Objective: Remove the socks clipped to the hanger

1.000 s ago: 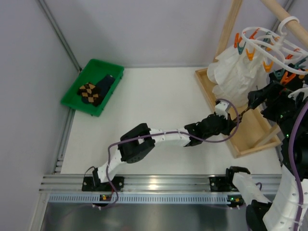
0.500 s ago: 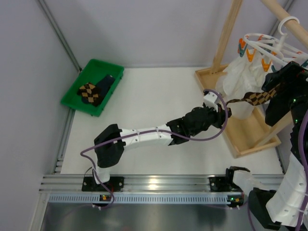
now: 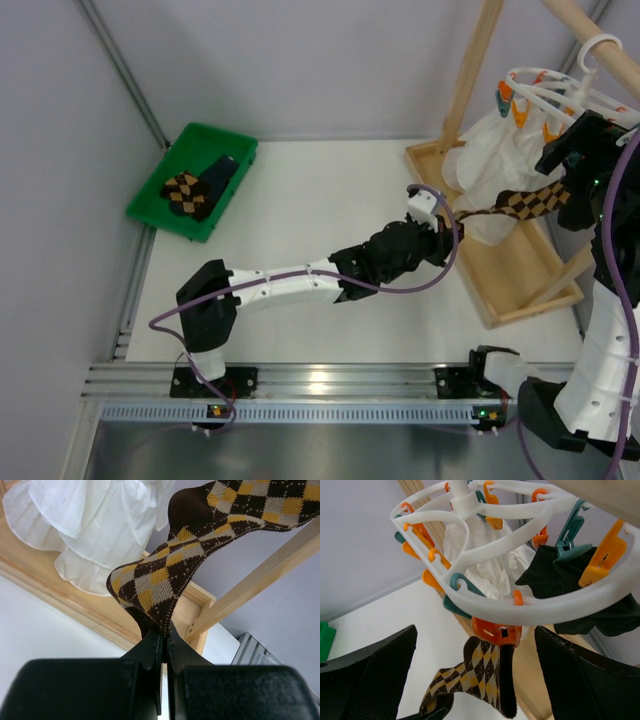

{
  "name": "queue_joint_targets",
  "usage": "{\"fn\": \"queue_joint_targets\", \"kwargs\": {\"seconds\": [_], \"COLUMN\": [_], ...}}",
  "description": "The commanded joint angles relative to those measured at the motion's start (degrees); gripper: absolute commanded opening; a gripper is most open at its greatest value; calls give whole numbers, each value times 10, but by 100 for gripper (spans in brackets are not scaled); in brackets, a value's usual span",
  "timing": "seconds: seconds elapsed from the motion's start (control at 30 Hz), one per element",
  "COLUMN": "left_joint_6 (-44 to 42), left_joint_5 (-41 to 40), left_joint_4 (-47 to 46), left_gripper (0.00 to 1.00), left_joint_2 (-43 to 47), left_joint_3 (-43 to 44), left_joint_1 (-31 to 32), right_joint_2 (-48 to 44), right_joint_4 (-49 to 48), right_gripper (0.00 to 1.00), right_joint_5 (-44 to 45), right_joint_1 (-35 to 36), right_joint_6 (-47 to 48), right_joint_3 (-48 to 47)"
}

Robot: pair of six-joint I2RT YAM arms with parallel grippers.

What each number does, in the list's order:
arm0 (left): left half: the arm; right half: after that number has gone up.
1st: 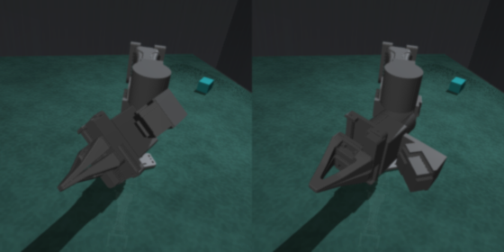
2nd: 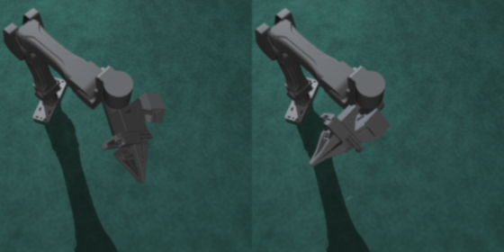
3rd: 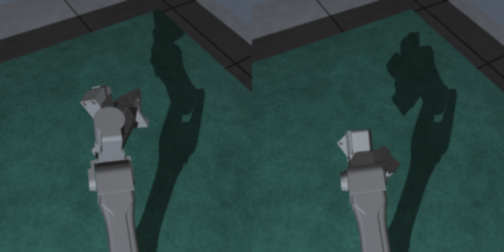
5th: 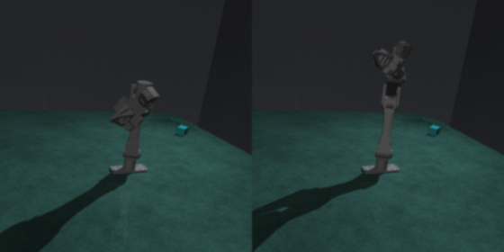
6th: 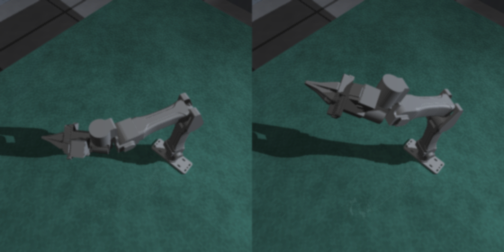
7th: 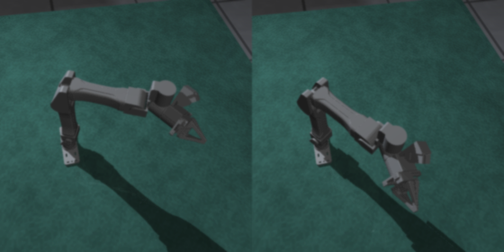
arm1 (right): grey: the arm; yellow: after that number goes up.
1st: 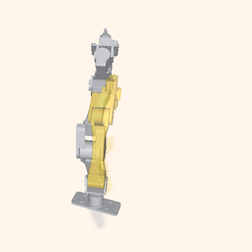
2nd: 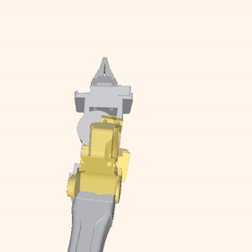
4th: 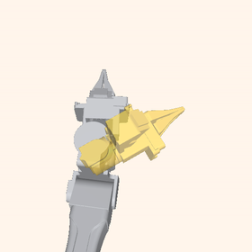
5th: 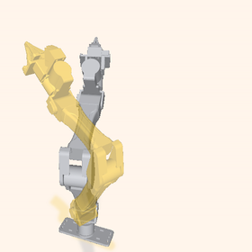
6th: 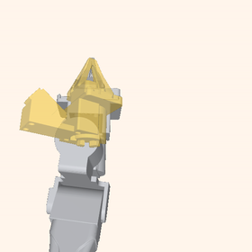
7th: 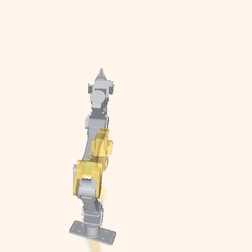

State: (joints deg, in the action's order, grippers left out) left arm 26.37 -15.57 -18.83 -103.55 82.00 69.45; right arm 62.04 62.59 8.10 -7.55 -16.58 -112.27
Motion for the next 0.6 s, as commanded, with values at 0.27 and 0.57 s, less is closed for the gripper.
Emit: {"fn": "queue_joint_targets", "kwargs": {"seconds": [0.27, 0.57], "left_joint_6": [0, 3], "left_joint_5": [18, 26], "left_joint_4": [-16, -16], "left_gripper": [0, 0], "left_joint_2": [43, 46], "left_joint_3": [-25, -29], "left_joint_1": [-11, -17], "right_joint_2": [-19, -51], "right_joint_4": [-111, -160], "right_gripper": [86, 63], "right_joint_5": [71, 70], "right_joint_1": [4, 4], "right_joint_6": [38, 51], "right_joint_3": [46, 73]}}
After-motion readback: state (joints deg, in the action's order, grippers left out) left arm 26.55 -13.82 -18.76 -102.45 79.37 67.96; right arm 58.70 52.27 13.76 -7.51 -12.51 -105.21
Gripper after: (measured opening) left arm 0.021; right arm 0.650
